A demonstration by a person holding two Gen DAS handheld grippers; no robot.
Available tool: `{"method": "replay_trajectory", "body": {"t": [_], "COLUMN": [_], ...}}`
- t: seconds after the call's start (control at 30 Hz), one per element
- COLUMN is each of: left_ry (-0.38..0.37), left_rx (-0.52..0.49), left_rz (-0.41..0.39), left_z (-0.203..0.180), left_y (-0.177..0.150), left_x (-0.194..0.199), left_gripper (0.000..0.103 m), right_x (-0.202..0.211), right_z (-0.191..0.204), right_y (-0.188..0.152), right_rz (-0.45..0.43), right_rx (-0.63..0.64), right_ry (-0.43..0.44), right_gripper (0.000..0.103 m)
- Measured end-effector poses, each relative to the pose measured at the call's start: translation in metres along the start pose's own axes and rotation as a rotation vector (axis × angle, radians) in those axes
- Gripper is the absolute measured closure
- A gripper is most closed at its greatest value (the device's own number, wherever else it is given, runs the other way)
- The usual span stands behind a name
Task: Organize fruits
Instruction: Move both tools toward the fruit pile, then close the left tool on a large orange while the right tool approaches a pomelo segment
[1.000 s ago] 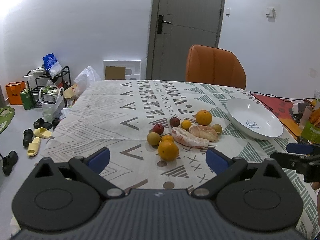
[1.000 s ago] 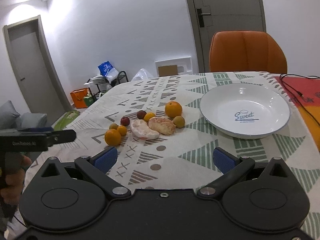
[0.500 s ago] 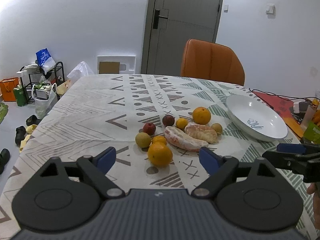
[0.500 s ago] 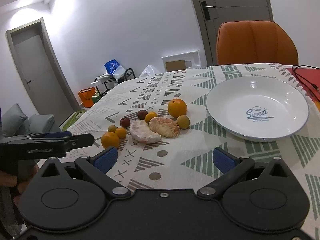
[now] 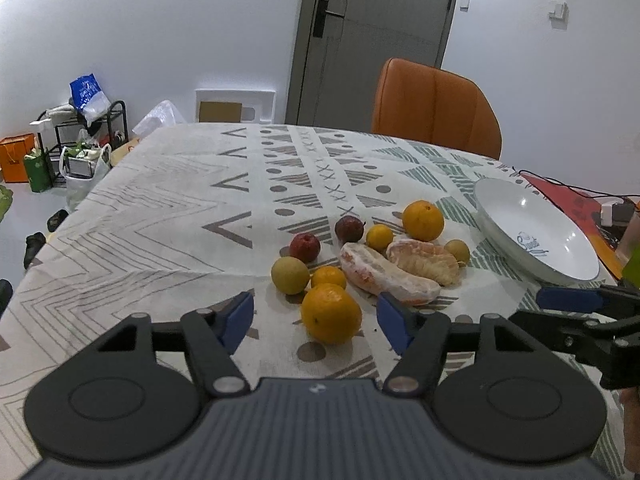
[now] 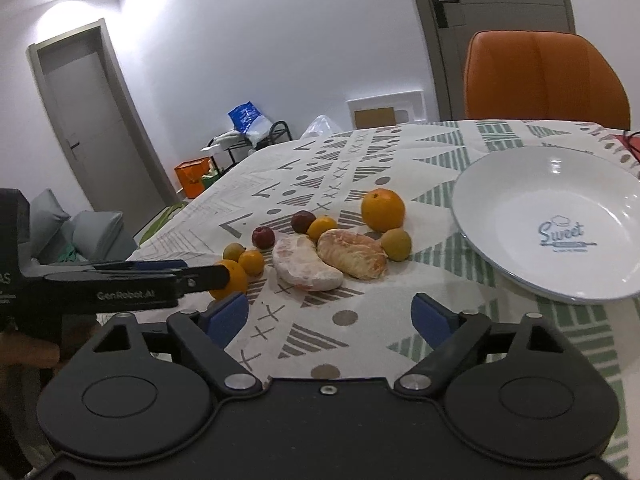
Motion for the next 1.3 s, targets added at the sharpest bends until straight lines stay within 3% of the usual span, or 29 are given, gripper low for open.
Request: {"method": "replay_trajectory", "body": {"t": [0.1,0.33,0.63,0.9,1.0,1.3], "left_ry": [-0.019,-0.07,-0.059,-0.028,-0.024,-0.026], "left_rx": [0.002,0.021,0.035,0.06,0.071,0.09], "left_rz": [0.012,0.045,0.029,0.023,0.021,0.009], "left_z": [0.001,0.006,0.02,0.038,0.043,0.053], "left_y": [0.0,0.001,0.004,0.005,0.005,0.003], "left_x": [-0.007,-0.022,-0.015,-0.009,-0.008,-0.006], "left_gripper": [0.038,0.067,0.067,0.067,0.067,0.067], "right_x": [-0.008,-0.029,-0.051,-0.063,-0.067,-0.067], "right_z": [0.002,0.006,0.01,0.013,0.017,0.032], "right_y": [0.004,0.013,0.024,0.027,0.028,0.026], "right_rz": [0.012,0.044,0.077,0.08,0.089,0.126], "right_rx": [0.01,0.032,0.043,0.056,0.061,0.1], "right_ry": [0.012,0.034,0.042,0.019,0.021,0.053], "right_gripper": [0.02,0.029,0.037,0.037,0.045,0.047]}}
Point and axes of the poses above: each gripper's, at about its wrist camera, not at the fingertips, and x roughly against the way its jaws point, z to its left, y to its top, the point moved 1 cm from there along -x, roughly the way its jaws point, and after that the axes turned 10 degrees about z, right-handed, at the moved point
